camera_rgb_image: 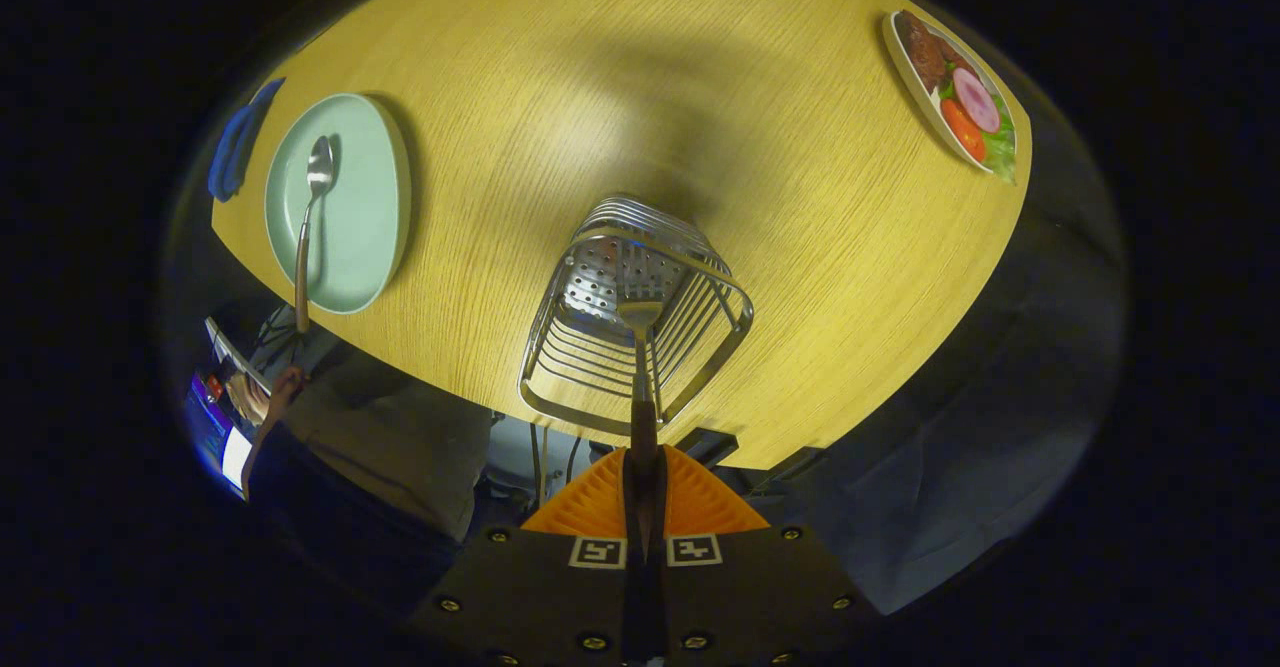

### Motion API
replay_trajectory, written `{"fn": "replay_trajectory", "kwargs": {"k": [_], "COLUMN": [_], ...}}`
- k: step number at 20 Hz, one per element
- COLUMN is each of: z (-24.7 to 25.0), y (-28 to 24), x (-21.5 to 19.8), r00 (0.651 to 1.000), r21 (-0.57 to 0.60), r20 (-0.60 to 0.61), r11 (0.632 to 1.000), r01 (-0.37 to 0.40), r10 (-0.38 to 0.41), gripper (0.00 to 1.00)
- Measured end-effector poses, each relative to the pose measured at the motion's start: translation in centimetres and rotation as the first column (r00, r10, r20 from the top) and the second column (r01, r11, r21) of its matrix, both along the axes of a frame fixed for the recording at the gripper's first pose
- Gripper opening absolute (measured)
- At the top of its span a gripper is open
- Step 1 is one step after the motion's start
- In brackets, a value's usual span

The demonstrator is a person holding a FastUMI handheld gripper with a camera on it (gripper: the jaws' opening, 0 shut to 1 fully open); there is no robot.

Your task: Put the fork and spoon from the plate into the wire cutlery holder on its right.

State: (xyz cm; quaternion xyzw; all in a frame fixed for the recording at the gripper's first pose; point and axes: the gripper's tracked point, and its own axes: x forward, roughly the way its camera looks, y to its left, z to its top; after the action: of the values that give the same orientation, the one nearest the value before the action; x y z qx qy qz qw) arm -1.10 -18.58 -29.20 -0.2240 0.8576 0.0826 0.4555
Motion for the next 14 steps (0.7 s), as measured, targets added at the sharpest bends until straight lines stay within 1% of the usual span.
{"fn": "replay_trajectory", "kwargs": {"k": [2,4,5,6,7,8,11,13,14], "z": [-0.4,-0.1,0.0,0.2,0.3,0.6,2.0,3.1,3.7], "y": [-0.1,0.3,0.4,0.3,0.2,0.2,0.1,0.3,0.6], "x": [0.3,0.2,0.0,0.2,0.6,0.8,1.4,2.1,2.3], "r00": [1.0,0.998,0.996,0.996,0.995,0.995,0.988,0.973,0.962], "r21": [-0.005,0.006,0.013,0.017,0.014,0.017,0.042,0.061,0.088], "r20": [0.01,0.005,0.01,0.02,0.041,0.056,0.123,0.204,0.241], "r11": [1.0,0.998,0.996,0.996,0.996,0.996,0.995,0.993,0.99], "r01": [0.028,0.068,0.085,0.09,0.087,0.086,0.088,0.102,0.108], "r10": [-0.028,-0.068,-0.085,-0.09,-0.087,-0.087,-0.093,-0.112,-0.126], "gripper": [0.01,0.06,0.06,0.1,0.1,0.12,0.13,0.13,0.13]}}
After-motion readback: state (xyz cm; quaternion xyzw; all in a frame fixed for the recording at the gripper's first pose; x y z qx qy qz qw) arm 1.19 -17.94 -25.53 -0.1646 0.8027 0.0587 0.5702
